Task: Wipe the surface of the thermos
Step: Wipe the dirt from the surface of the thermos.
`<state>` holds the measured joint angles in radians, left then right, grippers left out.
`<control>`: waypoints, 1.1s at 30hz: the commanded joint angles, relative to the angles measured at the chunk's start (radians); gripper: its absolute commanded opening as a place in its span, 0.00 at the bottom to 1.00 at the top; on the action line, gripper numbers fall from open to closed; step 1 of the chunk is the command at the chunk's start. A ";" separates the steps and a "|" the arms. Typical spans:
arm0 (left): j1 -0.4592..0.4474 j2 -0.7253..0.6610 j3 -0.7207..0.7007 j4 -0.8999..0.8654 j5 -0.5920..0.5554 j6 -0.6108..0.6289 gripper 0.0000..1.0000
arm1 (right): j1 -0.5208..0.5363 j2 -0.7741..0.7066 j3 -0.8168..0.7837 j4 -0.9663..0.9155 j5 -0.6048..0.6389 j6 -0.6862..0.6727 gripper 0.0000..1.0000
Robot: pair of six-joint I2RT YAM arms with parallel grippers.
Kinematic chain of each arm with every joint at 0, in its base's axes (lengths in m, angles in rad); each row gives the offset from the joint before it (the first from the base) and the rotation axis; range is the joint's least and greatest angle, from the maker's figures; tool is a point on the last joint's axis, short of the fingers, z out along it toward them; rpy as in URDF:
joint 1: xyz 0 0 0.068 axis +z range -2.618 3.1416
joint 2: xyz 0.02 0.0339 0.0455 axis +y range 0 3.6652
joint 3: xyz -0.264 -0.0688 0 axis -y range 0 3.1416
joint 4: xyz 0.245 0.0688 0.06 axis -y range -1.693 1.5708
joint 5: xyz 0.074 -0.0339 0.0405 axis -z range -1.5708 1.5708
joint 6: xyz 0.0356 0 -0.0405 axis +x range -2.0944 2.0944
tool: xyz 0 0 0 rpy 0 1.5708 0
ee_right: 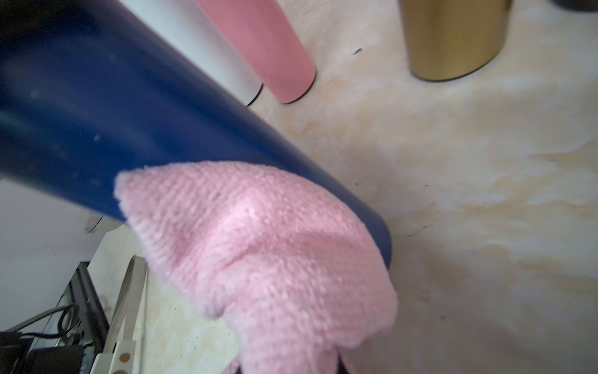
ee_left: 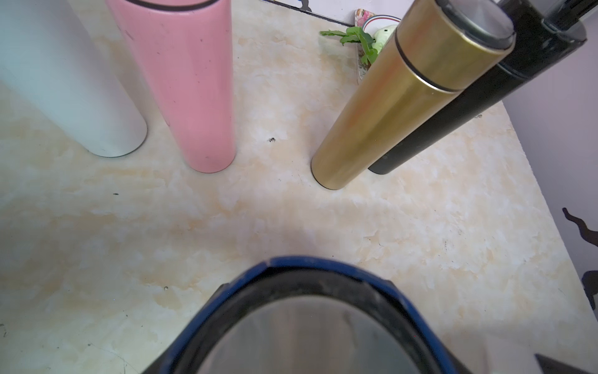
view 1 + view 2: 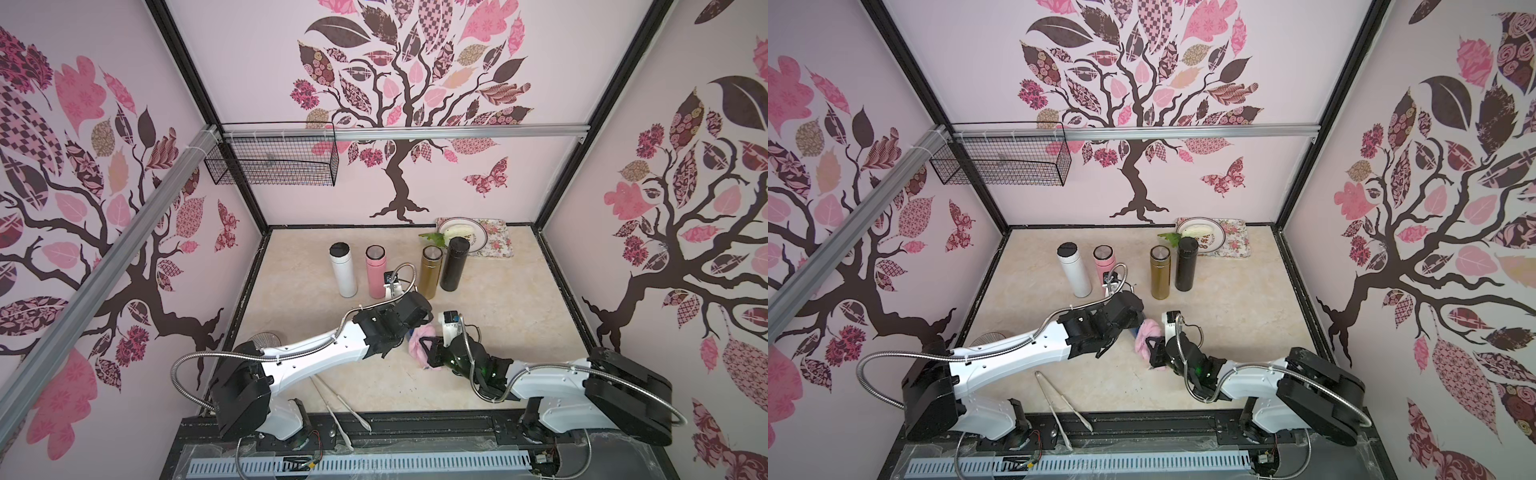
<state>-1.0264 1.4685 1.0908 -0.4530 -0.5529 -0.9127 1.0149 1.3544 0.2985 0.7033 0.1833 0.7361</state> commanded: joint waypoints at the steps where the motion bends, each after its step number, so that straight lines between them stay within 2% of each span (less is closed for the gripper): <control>1: -0.032 -0.010 0.030 0.034 0.132 -0.045 0.00 | 0.031 0.092 0.055 0.163 -0.058 0.007 0.00; 6: -0.034 0.014 0.041 0.038 0.168 -0.047 0.00 | 0.074 0.181 0.099 0.199 0.006 0.030 0.00; 10: -0.035 0.030 0.028 0.054 0.215 -0.056 0.00 | 0.081 0.195 0.088 0.272 0.138 0.073 0.00; 17: -0.035 0.020 -0.009 0.042 0.215 -0.014 0.00 | 0.080 0.048 0.059 0.286 0.259 0.043 0.00; 20: -0.035 0.008 -0.027 0.038 0.196 0.022 0.00 | 0.080 -0.030 0.067 0.207 0.271 0.031 0.00; 27: -0.035 -0.046 -0.069 0.066 0.182 0.216 0.00 | 0.080 -0.201 0.007 0.031 0.271 0.066 0.00; 33: -0.034 -0.100 -0.124 0.159 0.308 0.457 0.00 | 0.065 -0.374 -0.078 -0.137 0.311 0.097 0.00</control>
<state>-1.0386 1.4178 1.0100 -0.2836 -0.3714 -0.6224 1.1164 1.0538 0.2371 0.6529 0.3653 0.8059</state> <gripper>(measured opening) 0.642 0.116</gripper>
